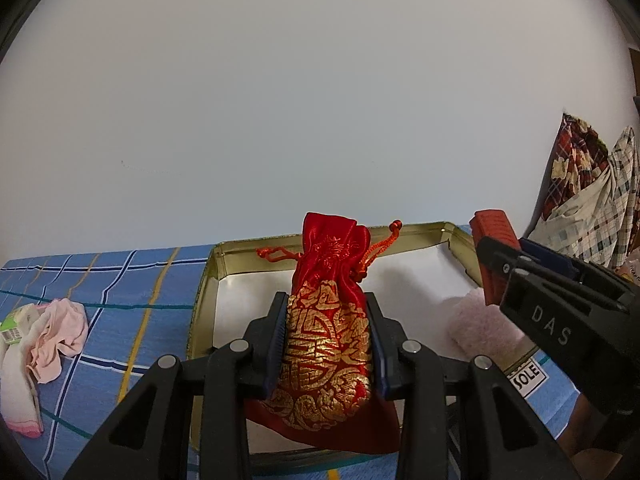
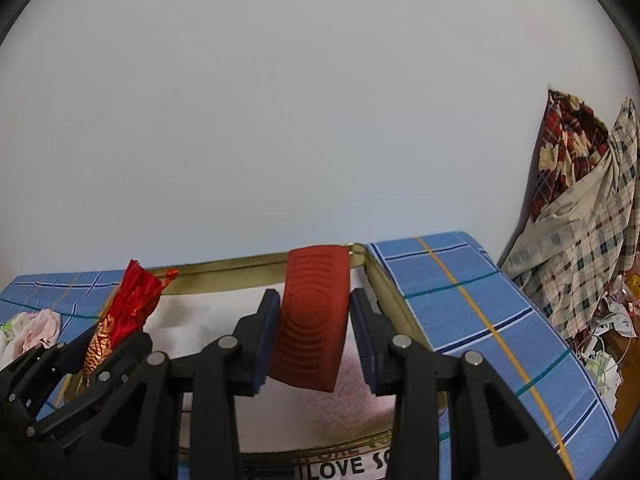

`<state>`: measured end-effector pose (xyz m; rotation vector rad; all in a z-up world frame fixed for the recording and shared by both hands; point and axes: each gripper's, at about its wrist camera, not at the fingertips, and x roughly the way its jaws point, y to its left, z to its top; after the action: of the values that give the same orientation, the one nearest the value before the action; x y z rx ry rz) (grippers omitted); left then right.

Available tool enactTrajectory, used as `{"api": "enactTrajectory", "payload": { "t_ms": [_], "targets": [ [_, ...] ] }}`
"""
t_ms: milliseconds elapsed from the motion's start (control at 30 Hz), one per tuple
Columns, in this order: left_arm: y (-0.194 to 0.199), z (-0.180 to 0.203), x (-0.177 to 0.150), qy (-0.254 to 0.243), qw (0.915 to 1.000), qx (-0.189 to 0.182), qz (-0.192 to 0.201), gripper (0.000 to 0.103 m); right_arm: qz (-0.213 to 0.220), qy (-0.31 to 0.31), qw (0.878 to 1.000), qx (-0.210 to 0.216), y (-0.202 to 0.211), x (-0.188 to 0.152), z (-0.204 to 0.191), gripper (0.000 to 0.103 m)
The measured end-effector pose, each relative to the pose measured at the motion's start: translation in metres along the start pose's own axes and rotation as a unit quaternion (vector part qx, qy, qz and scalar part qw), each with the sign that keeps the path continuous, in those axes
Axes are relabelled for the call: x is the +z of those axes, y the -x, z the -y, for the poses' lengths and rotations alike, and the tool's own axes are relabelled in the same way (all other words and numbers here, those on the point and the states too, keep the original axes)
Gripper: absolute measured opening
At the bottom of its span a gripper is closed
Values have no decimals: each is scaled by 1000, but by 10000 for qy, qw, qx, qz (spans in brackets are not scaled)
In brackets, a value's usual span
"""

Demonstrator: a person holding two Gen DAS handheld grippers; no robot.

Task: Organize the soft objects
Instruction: 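Carry the pouch and red pad into the tin and open both tools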

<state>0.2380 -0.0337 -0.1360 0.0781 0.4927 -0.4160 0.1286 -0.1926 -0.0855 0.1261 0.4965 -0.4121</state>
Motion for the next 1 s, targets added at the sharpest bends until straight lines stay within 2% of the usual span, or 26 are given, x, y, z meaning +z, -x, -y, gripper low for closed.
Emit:
{"api": "enactTrajectory", "payload": {
  "t_ms": [233, 500, 733, 1000],
  "targets": [
    [-8, 5, 14, 25, 9998, 83, -178, 38, -287, 10, 9996, 78, -12, -6, -1, 37],
    [-14, 19, 29, -21, 9995, 96, -288, 38, -410, -62, 9991, 53, -17, -9, 1, 37],
    [-16, 23, 23, -80, 9994, 106, -315, 38, -442, -5, 9990, 104, -18, -11, -3, 37],
    [-29, 27, 24, -11, 9982, 256, -539, 40, -495, -163, 9983, 269, -21, -12, 1, 39]
  ]
}}
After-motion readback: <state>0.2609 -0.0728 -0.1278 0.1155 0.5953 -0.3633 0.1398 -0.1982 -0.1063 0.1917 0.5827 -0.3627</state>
